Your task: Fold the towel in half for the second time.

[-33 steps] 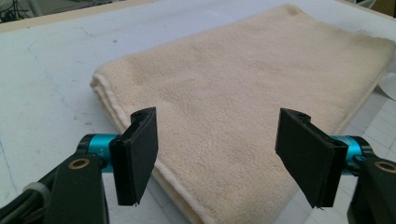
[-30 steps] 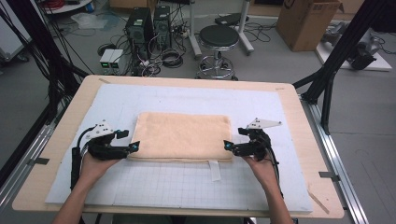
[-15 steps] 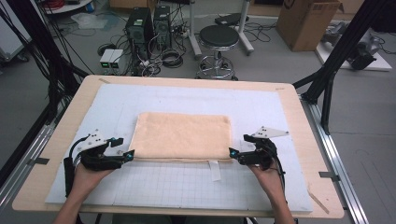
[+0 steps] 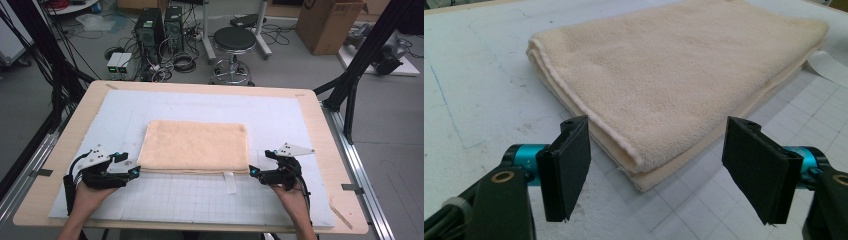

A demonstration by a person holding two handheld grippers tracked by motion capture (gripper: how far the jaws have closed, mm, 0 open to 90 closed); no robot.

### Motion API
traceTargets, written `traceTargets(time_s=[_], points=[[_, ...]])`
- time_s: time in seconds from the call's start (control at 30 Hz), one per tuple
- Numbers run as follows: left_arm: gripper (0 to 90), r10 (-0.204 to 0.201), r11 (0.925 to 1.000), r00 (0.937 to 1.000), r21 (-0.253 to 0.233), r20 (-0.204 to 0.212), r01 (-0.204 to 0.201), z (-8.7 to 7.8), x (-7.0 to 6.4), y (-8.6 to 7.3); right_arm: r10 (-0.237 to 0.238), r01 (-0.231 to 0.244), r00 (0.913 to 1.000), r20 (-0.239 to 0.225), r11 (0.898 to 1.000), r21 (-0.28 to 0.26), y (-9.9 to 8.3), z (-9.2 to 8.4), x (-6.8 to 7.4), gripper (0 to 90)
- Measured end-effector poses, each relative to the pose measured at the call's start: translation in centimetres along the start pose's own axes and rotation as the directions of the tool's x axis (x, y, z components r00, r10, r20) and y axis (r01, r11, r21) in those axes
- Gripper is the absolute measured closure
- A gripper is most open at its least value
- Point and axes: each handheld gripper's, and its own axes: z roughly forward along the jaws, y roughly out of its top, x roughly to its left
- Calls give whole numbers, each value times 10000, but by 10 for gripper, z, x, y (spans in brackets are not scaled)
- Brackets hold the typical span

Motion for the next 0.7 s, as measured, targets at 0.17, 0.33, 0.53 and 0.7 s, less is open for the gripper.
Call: traceTargets(time_s=[0.17, 0.33, 0.53, 0.7], points=[[275, -95, 10000, 9999, 18, -31, 95, -5, 0, -4, 90, -89, 10000, 44, 10000, -20, -6, -6, 0, 119], [268, -180, 9998, 9998, -1, -87, 180, -9, 0, -8, 104, -104, 9999, 135, 9999, -58, -11, -12, -1, 120], [261, -246, 9997, 9996, -18, -106, 246, -16, -1, -13, 131, -131, 9998, 177, 9999, -34, -18, -19, 0, 119], [253, -290, 9995, 9995, -84, -135, 289, -21, -4, -19, 203, -202, 9996, 204, 9998, -76, -24, -25, 1, 119]])
